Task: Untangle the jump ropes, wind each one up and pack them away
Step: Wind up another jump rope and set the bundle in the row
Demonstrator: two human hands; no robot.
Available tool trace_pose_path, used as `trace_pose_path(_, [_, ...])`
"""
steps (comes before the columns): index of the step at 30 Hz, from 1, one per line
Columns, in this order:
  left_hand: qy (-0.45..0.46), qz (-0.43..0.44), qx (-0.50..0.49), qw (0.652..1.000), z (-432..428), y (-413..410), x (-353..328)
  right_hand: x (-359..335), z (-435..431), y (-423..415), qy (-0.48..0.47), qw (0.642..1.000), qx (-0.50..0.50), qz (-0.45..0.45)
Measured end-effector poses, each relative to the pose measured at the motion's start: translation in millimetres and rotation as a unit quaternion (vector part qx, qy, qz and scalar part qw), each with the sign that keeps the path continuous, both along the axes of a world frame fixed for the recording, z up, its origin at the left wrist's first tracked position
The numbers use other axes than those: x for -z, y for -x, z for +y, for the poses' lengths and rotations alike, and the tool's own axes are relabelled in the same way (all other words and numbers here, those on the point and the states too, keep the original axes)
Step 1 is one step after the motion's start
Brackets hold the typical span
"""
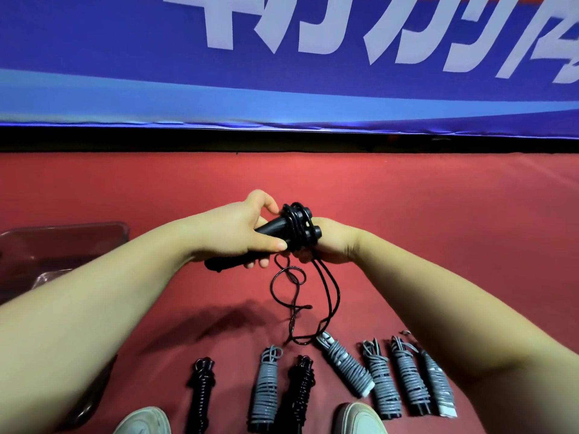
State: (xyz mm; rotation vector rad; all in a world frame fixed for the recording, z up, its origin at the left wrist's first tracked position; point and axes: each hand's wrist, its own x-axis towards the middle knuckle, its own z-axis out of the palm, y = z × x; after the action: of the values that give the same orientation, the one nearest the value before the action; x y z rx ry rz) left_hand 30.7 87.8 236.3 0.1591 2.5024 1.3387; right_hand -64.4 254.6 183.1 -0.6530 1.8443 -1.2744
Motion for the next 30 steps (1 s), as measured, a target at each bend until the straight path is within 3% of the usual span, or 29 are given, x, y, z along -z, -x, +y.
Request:
trace_pose_path(4, [-0.101,-0.001,-0.08,0.992,-10,7,1,6,-8,-2,0.039,0.999,0.031,0.003])
trace_pose_path(7, [-0.136,-0.023,-0.101,0.985,-16,8,7,7,-14,-6,-0.011,0.988,0.05,0.143])
trace_pose_path(9, [-0.15,-0.034,-0.127,0.98,-18,8,9,8,-21,-8,-0.033,0.979,0.08,0.183])
trace_pose_path(12, [-0.187,-0.035,-0.169,0.967,-22,10,4,11,-32,-15,0.035,0.988,0.14,0.05])
trace_pose_path(14, [-0.219,-0.028,-0.209,0.953,-26,13,0,15,-39,-22,0.076,0.981,0.179,0.021])
trace_pose_path(16, [-0.258,-0.027,-0.262,0.93,-34,15,1,19,-43,-26,0.089,0.971,0.203,0.087])
trace_pose_path(19, [-0.275,-0.028,-0.301,0.913,-46,16,8,24,-43,-24,0.024,0.953,0.184,0.24])
trace_pose_path(23, [-0.255,-0.017,-0.32,0.912,-56,18,17,34,-37,-22,-0.043,0.947,0.164,0.271])
trace_pose_path(27, [-0.246,-0.019,-0.329,0.912,-61,19,30,34,-36,-23,-0.18,0.87,0.057,0.455])
trace_pose_path(28, [-0.249,-0.021,-0.33,0.91,-62,20,32,33,-37,-21,-0.182,0.872,0.055,0.451])
trace_pose_path(30, [-0.271,-0.028,-0.33,0.904,-64,21,33,31,-38,-18,-0.107,0.941,0.088,0.31])
